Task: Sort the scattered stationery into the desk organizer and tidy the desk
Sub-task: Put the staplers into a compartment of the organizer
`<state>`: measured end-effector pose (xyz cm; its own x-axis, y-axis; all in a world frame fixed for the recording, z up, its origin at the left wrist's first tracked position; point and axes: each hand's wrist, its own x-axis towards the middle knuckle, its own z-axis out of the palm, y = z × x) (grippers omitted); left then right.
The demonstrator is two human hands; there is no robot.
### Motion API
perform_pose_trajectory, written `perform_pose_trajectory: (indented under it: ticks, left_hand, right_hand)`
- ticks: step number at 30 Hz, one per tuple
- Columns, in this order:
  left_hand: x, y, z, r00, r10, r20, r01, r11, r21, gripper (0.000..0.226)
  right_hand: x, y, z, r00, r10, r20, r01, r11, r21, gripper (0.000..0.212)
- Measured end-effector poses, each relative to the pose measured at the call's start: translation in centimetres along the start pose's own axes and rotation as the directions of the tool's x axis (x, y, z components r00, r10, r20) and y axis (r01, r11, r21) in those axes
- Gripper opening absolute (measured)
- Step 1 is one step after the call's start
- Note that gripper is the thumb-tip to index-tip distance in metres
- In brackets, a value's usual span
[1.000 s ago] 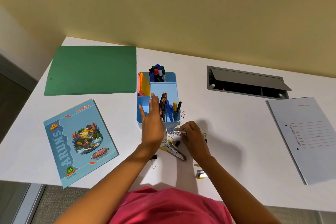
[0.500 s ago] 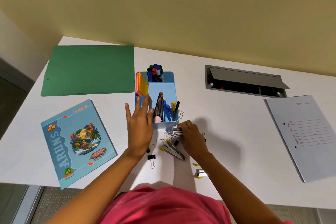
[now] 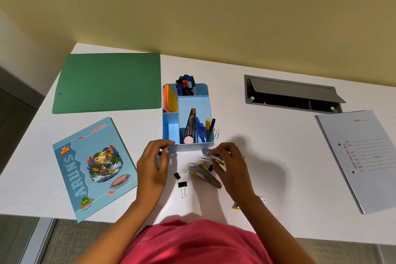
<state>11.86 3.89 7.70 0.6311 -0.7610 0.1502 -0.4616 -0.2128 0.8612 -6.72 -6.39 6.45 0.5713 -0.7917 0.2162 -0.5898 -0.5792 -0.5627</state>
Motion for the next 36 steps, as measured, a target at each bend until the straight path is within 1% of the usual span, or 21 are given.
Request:
perform_pose_trajectory:
  ticks: [2,3,5,6,7,8,9,10,12,13,15,16,19,21,24,27,31,33,36]
  left_hand:
    - [0.1,0.1,0.0,0.996,-0.078,-0.042,0.076,0.996,-0.057,0.021]
    - [0.2,0.0,0.0,0.987,-0.146,-0.065,0.139,0.985,-0.099,0.021]
    - [0.7,-0.2,0.0,0.947,-0.308,-0.085,0.289,0.939,-0.184,0.024]
    - [1.0,-0.3,0.0,0.927,-0.366,-0.083,0.342,0.915,-0.212,0.026]
    - [1.2,-0.4,-0.1,0.916,-0.395,-0.078,0.370,0.902,-0.221,0.026]
    - [1.4,-0.3,-0.2,0.912,-0.405,-0.071,0.382,0.898,-0.218,0.026]
    - [1.6,-0.1,-0.2,0.912,-0.405,-0.063,0.384,0.899,-0.211,0.025]
    - [1.7,0.0,-0.3,0.916,-0.398,-0.054,0.379,0.902,-0.206,0.024]
    - [1.9,0.4,-0.4,0.927,-0.374,-0.030,0.362,0.912,-0.192,0.023]
    - [1.9,0.5,-0.5,0.934,-0.357,-0.017,0.349,0.921,-0.173,0.024]
    - [1.9,0.4,-0.6,0.947,-0.323,0.002,0.320,0.938,-0.130,0.027]
    - [2.0,0.2,-0.6,0.954,-0.299,0.006,0.298,0.948,-0.107,0.029]
    - [2.0,-0.6,-0.4,0.971,-0.237,0.018,0.237,0.971,-0.019,0.025]
    - [2.1,-0.9,-0.1,0.973,-0.229,0.030,0.226,0.971,0.079,0.023]
    - [2.3,-0.8,0.0,0.979,-0.202,0.032,0.188,0.951,0.246,0.025]
    - [2.5,-1.1,-0.4,0.990,-0.125,0.059,0.098,0.935,0.342,0.028]
    - [2.7,-1.1,-0.8,0.994,-0.040,0.101,-0.013,0.879,0.477,0.029]
    - [2.4,-0.9,-0.5,0.996,-0.011,0.089,-0.034,0.872,0.488,0.028]
    - [2.0,-0.9,-0.1,1.000,-0.016,0.024,0.005,0.917,0.399,0.027]
  right_hand:
    - [-0.1,-1.9,-0.8,0.999,-0.004,-0.047,0.008,0.996,0.091,0.024]
    - [0.1,-2.8,-1.0,0.997,-0.008,-0.073,0.016,0.993,0.117,0.024]
    - [0.6,-4.8,-0.8,0.994,-0.045,-0.103,0.059,0.989,0.137,0.026]
    - [1.1,-5.6,-0.5,0.991,-0.075,-0.113,0.091,0.985,0.144,0.025]
    - [1.7,-6.4,-0.2,0.990,-0.090,-0.112,0.105,0.985,0.137,0.025]
    - [2.4,-7.3,0.1,0.993,-0.076,-0.095,0.088,0.987,0.133,0.028]
    - [3.1,-8.1,0.3,0.997,-0.039,-0.068,0.046,0.993,0.111,0.031]
    - [3.7,-8.7,0.6,0.999,0.000,-0.045,0.005,0.992,0.124,0.032]
    - [4.9,-9.8,1.3,1.000,0.012,-0.029,-0.009,0.994,0.112,0.031]
    - [5.5,-10.2,2.0,0.999,0.031,-0.031,-0.029,0.997,0.065,0.032]
    - [6.6,-10.5,3.1,0.995,0.097,-0.026,-0.096,0.995,0.026,0.036]
    - [7.0,-10.5,3.6,0.995,0.103,-0.003,-0.103,0.994,-0.040,0.038]
    - [7.2,-10.2,4.9,0.972,0.167,0.163,-0.155,0.985,-0.080,0.040]
    - [7.0,-9.6,5.7,0.958,0.177,0.227,-0.154,0.981,-0.114,0.042]
    - [6.9,-9.6,6.2,0.963,0.165,0.211,-0.142,0.983,-0.118,0.042]
    - [6.7,-9.4,6.7,0.967,0.132,0.220,-0.101,0.984,-0.149,0.040]
    - [6.1,-9.4,7.7,0.990,0.084,0.117,-0.047,0.956,-0.289,0.030]
    - [5.8,-9.4,7.9,0.992,0.076,0.096,-0.037,0.933,-0.357,0.028]
    - [5.7,-9.4,7.8,0.996,0.065,0.056,-0.038,0.919,-0.391,0.027]
